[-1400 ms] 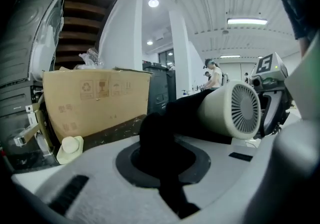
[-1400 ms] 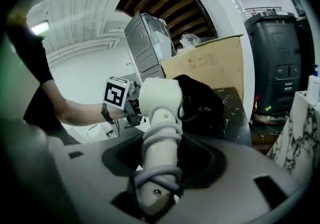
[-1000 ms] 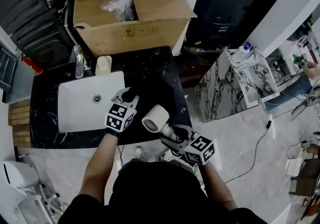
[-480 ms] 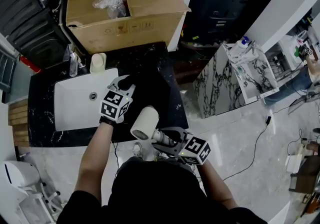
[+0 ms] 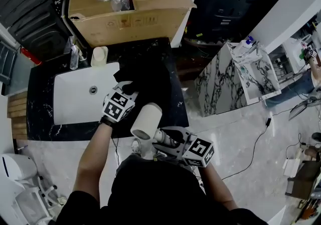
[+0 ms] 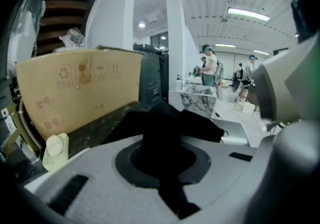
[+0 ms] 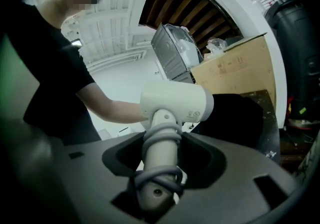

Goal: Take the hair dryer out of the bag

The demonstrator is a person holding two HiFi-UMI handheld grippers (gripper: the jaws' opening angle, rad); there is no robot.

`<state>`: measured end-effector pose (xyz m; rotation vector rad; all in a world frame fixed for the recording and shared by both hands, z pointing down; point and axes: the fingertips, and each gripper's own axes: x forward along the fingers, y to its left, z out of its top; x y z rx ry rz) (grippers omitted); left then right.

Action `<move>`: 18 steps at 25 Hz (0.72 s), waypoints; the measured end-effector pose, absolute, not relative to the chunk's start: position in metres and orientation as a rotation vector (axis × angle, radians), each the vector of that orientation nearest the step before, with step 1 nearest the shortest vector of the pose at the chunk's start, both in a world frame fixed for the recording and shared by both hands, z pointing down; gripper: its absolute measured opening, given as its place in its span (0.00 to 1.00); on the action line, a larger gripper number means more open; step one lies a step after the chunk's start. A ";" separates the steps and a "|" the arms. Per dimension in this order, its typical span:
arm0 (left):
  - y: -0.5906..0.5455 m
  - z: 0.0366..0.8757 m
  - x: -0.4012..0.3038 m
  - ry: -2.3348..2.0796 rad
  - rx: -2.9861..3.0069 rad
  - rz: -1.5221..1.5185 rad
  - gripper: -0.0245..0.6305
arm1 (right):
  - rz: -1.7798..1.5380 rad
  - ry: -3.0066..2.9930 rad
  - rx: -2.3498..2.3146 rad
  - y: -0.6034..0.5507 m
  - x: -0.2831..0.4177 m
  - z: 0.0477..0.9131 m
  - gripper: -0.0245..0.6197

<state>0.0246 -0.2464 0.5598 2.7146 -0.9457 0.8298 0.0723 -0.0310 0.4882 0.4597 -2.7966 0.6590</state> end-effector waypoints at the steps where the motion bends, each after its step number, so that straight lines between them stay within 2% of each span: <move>1: -0.235 0.570 0.025 -0.894 2.705 0.887 0.09 | 0.674 -2.804 0.495 -0.035 0.076 0.487 0.39; 3: -0.210 0.592 0.027 -0.769 2.667 1.014 0.11 | 0.687 -2.813 0.571 -0.045 0.085 0.484 0.39; 7: -0.172 0.614 0.026 -0.638 2.607 1.107 0.30 | 0.686 -2.805 0.707 -0.063 0.100 0.481 0.39; 9: -0.157 0.614 0.026 -0.607 2.601 1.075 0.36 | 0.675 -2.798 0.758 -0.070 0.107 0.479 0.39; 11: -0.145 0.612 0.028 -0.569 2.607 1.029 0.55 | 0.668 -2.793 0.817 -0.077 0.113 0.476 0.39; 13: -0.137 0.602 0.029 -0.579 2.626 0.917 0.59 | 0.689 -2.795 0.866 -0.083 0.117 0.474 0.39; 18: -0.118 0.550 0.017 -0.703 2.717 0.507 0.61 | 0.693 -2.816 0.910 -0.097 0.116 0.468 0.39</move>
